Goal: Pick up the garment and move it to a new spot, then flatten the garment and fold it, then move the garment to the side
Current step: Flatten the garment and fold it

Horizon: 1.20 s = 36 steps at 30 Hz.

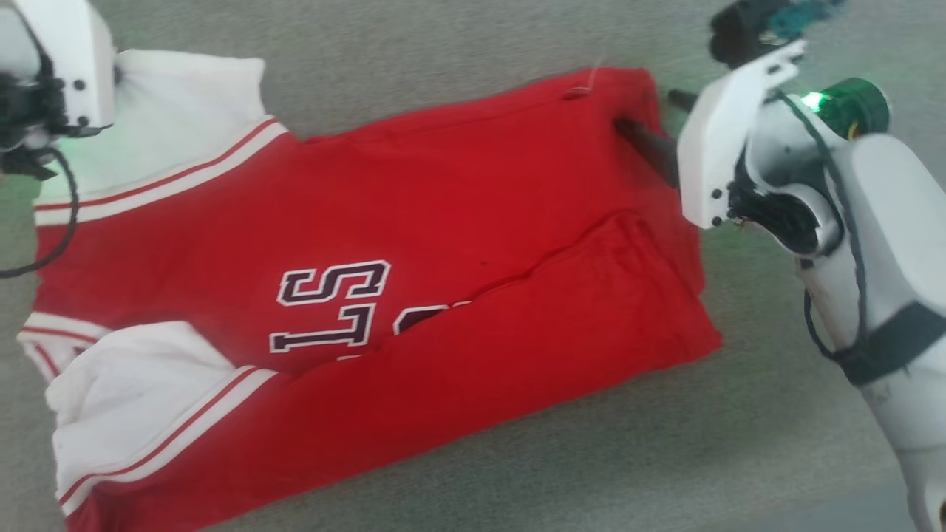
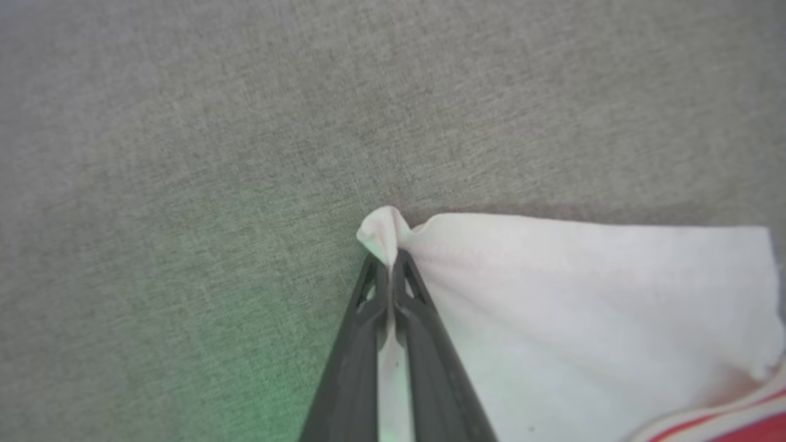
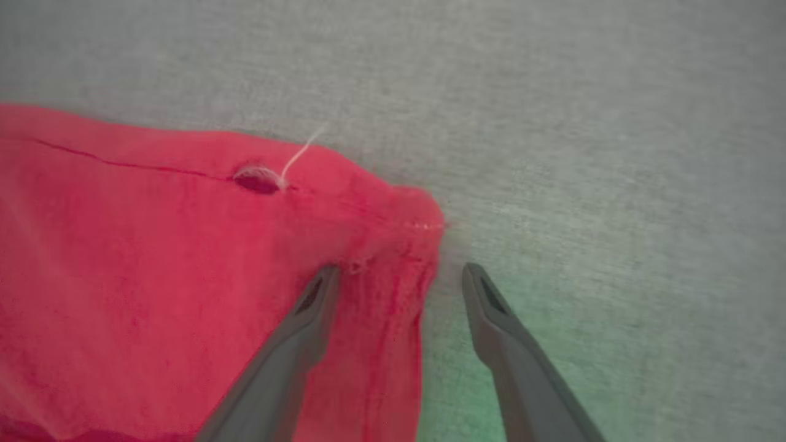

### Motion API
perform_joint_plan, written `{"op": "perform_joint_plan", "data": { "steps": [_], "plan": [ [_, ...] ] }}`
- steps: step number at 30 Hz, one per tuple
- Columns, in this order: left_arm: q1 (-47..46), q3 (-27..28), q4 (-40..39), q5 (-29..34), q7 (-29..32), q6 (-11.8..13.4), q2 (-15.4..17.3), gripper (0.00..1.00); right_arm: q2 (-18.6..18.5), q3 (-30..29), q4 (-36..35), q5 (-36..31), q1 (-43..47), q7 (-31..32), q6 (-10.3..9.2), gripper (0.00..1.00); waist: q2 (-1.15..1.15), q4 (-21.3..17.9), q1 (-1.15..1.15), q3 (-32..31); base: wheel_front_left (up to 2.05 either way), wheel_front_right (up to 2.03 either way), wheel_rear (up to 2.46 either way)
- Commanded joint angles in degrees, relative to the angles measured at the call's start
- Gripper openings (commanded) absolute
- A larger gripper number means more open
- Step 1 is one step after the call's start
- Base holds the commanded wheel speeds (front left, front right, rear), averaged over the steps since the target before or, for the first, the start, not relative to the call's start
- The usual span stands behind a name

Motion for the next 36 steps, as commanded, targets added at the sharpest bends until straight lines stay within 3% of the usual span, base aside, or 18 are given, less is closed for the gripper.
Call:
{"op": "perform_joint_plan", "data": {
  "steps": [1,4,5,6,13,18,23,31,36],
  "plan": [
    [1.6,-0.97,1.87,1.03,-0.17,-0.2,-0.57,0.0,0.23,1.23,2.6,0.68,-1.94,1.85,0.0,1.0,0.0,1.21,0.0,0.67,0.0,0.0,0.0],
    [1.18,-1.04,2.95,1.07,-1.32,-0.79,-1.73,0.0,1.64,4.42,8.02,2.66,-3.46,6.17,0.01,1.0,0.0,2.15,0.0,0.93,0.0,0.0,0.0],
    [0.97,-1.09,3.16,1.2,-1.96,-1.16,-2.14,0.0,1.7,5.66,9.55,2.96,-3.93,7.72,0.01,0.87,0.0,2.54,0.0,1.0,0.0,0.0,0.0],
    [0.75,-1.09,3.52,1.25,-2.42,-1.29,-2.52,0.0,1.58,6.65,10.55,3.4,-4.32,8.46,0.01,0.0,0.0,2.91,0.0,1.05,0.0,0.0,0.0],
    [-0.97,-1.02,5.57,0.95,-4.6,-3.07,-4.42,0.0,-1.43,9.04,12.34,5.25,-6.83,6.73,-0.01,0.0,0.0,5.64,0.0,-0.66,0.0,0.0,0.0],
    [-1.92,-0.63,4.4,-0.52,-3.59,-4.83,-5.73,0.0,-4.5,8.69,10.04,6.25,-6.03,4.58,-0.01,0.0,0.0,7.98,0.0,-3.23,0.0,0.0,0.0],
    [-1.69,-0.46,2.21,-1.58,-2.28,-4.95,-5.81,0.0,-7.64,7.92,7.05,7.27,-4.63,3.26,0.0,0.0,0.0,9.85,0.0,-5.21,0.0,0.0,0.0],
    [2.62,-0.36,-9.08,-2.89,0.55,-1.17,-3.03,0.0,-11.73,4.74,-0.8,7.57,1.06,3.22,0.0,0.0,0.0,12.46,0.0,-9.0,0.0,0.0,0.0],
    [8.72,-0.19,-22.88,-3.49,2.18,3.95,1.97,0.0,-13.43,0.5,-7.32,6.86,6.37,4.57,0.0,0.0,0.0,13.39,0.0,-10.9,0.0,0.0,0.0]
  ]
}}
